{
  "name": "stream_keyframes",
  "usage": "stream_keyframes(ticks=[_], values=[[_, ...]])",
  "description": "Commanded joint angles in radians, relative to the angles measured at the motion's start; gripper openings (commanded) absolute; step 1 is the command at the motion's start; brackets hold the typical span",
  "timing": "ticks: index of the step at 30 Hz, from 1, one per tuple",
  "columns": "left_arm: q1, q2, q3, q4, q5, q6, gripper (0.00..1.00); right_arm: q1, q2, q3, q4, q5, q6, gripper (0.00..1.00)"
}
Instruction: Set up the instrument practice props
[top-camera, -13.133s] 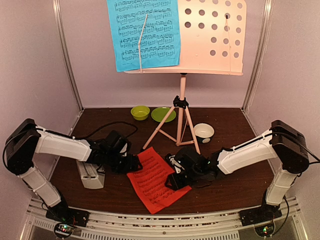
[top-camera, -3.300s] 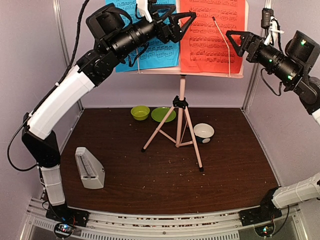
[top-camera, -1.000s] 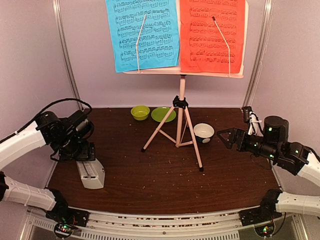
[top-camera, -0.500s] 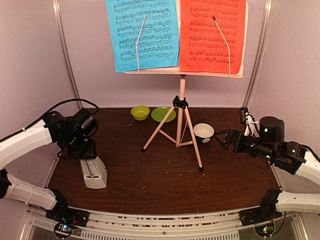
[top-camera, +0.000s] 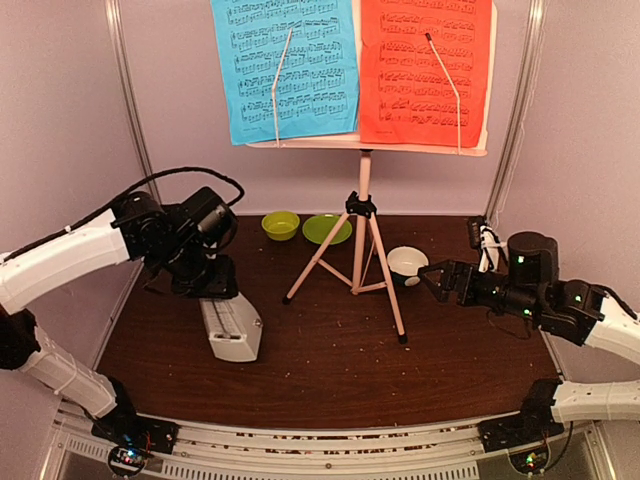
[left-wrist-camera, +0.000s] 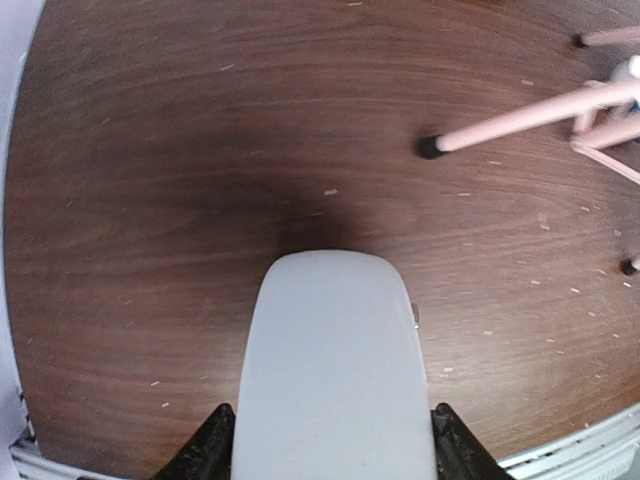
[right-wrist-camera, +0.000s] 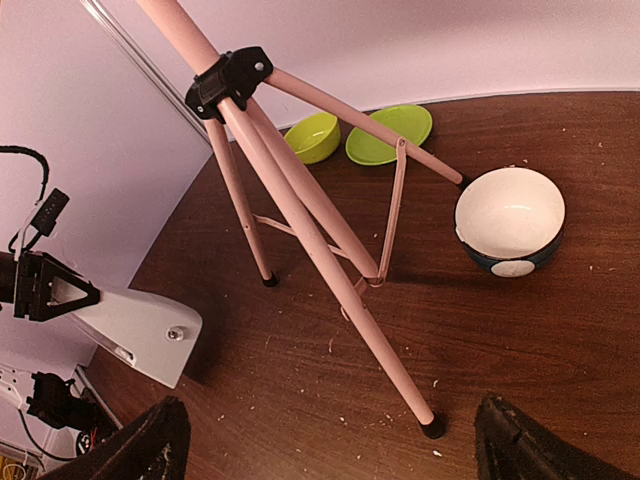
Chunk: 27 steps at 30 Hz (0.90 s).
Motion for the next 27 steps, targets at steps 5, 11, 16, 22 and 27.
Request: stream_keyframes(ticks=[5, 11, 16, 22, 27], values=[[-0.132, 0.204, 0.222, 0.105, 0.049, 0.056, 0.27, 0.029, -0.010, 0.038, -0.010, 0.003, -0.017, 1.00], [-0.160, 0.291, 0.285, 0.113, 0.062, 0.046, 0.27, 0.058, -0.037, 0.040, -0.051, 0.009, -0.020, 1.00], [-0.210, 0.326, 0.276, 0.119, 0.033, -0.033, 0.27, 0.082, -0.058, 0.019, -0.060, 0.008, -0.007, 1.00], [-0.246, 0.371, 0.316, 0.107, 0.000, -0.066, 0.37, 0.118, -0.065, 0.014, -0.081, 0.021, 0.006, 1.00], [-0.248, 0.373, 0.304, 0.115, 0.027, -0.064, 0.65, 0.153, -0.082, 0.024, -0.118, 0.087, 0.019, 1.00]])
